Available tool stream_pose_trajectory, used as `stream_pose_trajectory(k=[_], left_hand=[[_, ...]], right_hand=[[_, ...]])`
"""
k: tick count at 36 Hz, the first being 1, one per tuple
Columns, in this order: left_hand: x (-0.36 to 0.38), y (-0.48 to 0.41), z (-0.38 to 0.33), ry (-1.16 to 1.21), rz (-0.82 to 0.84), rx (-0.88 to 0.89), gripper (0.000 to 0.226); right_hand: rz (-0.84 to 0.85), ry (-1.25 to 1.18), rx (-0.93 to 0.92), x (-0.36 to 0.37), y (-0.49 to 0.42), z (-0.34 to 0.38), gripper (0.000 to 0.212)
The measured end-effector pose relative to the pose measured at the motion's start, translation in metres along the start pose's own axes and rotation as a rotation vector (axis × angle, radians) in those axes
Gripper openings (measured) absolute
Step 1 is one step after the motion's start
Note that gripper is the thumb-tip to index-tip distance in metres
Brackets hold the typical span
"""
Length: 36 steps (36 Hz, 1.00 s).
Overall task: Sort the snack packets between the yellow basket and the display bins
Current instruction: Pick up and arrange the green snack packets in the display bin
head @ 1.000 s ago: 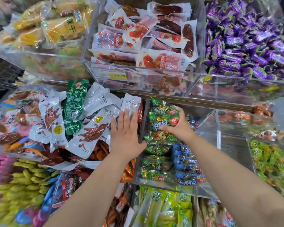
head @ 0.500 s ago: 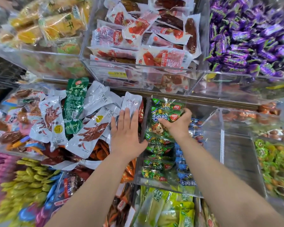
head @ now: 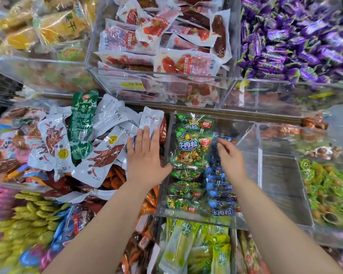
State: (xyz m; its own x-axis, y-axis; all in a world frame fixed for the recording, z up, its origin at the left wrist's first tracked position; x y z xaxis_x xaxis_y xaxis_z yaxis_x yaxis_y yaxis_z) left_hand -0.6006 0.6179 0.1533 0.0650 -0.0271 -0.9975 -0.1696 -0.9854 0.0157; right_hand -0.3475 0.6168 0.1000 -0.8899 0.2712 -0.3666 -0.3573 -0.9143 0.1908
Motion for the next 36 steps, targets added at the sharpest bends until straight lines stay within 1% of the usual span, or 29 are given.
stream_pose_trajectory(k=[2,4,7,11,14,18,20,22,24,25,26,29,32,34,36], left_hand=[[0.0,0.0,0.0,0.005,-0.011,0.004,0.103],[0.0,0.0,0.0,0.01,-0.017,0.006,0.103],[0.003,-0.001,0.001,-0.015,-0.019,0.008,0.104],[0.011,-0.004,0.001,-0.089,0.002,-0.006,0.102],[0.014,-0.004,0.002,-0.096,0.018,-0.01,0.101],[0.003,-0.002,0.002,0.021,0.024,-0.012,0.097],[-0.011,0.006,-0.001,0.174,-0.03,-0.031,0.087],[-0.033,0.02,-0.012,0.309,-0.145,-0.006,0.069],[-0.053,0.042,-0.036,0.347,-0.265,0.133,0.05],[-0.057,0.053,-0.05,0.383,-0.268,0.205,0.043],[-0.056,0.065,-0.063,0.441,-0.205,0.254,0.036],[-0.03,0.103,-0.098,0.563,0.082,0.315,0.021],[0.005,0.144,-0.123,0.595,0.276,0.416,0.018],[0.029,0.171,-0.132,0.635,0.426,0.45,0.019],[0.055,0.196,-0.135,0.599,0.566,0.466,0.019]], right_hand=[[0.039,0.029,0.01,0.006,-0.001,0.005,0.032],[0.005,0.031,0.023,0.006,-0.003,0.009,0.031],[-0.061,-0.067,0.055,0.001,0.003,0.011,0.025],[-0.006,-0.133,0.116,0.001,0.031,-0.002,0.015],[0.049,-0.179,0.174,0.0,0.06,-0.017,0.021],[0.022,-0.249,0.222,-0.014,0.098,-0.029,0.026],[0.0,-0.272,0.222,-0.025,0.117,-0.032,0.026],[-0.02,-0.272,0.22,-0.037,0.137,-0.036,0.028],[-0.043,-0.266,0.223,-0.047,0.159,-0.042,0.028],[-0.061,-0.27,0.23,-0.052,0.171,-0.046,0.027],[-0.084,-0.271,0.244,-0.057,0.183,-0.05,0.026],[-0.183,-0.264,0.297,-0.07,0.222,-0.07,0.024],[-0.281,-0.227,0.39,-0.075,0.268,-0.097,0.014],[-0.346,-0.265,0.481,-0.073,0.304,-0.118,0.013],[-0.404,-0.293,0.58,-0.069,0.344,-0.143,0.013]])
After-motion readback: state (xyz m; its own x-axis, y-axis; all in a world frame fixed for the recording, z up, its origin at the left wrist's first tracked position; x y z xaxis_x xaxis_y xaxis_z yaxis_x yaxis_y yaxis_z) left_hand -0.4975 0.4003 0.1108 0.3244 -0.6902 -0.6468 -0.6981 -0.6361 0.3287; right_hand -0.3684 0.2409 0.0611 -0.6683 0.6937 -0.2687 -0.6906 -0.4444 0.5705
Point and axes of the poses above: each hand's wrist, its own y-axis away from the middle knuckle, its own x-axis out of the palm, z = x × y, the point moved 7 cm from there along -y, towards the middle knuckle, and after that the axes turned 1 degree about x, right-handed, at the moved point
